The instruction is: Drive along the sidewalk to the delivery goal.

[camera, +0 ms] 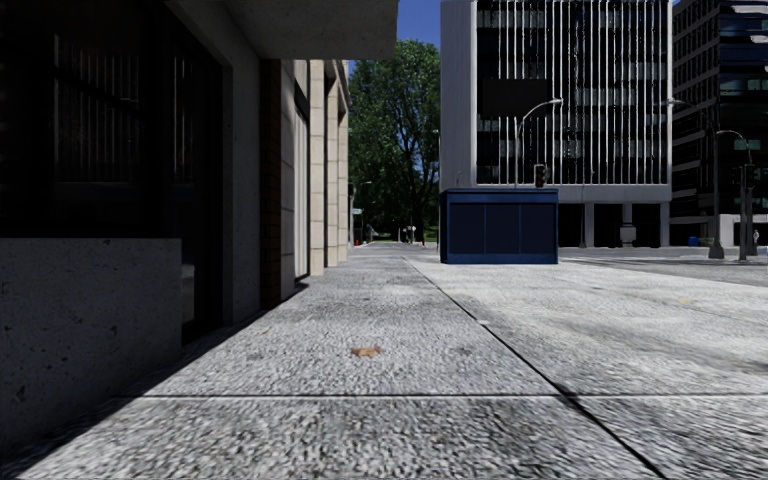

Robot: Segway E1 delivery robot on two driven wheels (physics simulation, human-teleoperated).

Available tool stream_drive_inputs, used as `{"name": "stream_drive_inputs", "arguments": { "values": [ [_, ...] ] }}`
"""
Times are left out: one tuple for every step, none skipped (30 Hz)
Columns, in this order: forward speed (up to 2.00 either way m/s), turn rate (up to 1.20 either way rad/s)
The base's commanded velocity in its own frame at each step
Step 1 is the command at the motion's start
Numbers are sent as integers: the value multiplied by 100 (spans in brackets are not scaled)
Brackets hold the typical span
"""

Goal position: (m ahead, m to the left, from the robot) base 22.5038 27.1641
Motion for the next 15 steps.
{"name": "stream_drive_inputs", "arguments": {
  "values": [
    [200, -23],
    [200, -23],
    [200, -23],
    [200, -23],
    [200, -23],
    [200, -23],
    [200, -23],
    [200, -23],
    [200, -23],
    [200, -16],
    [200, 0],
    [200, 0],
    [200, 0],
    [200, 0],
    [200, 0]
  ]
}}
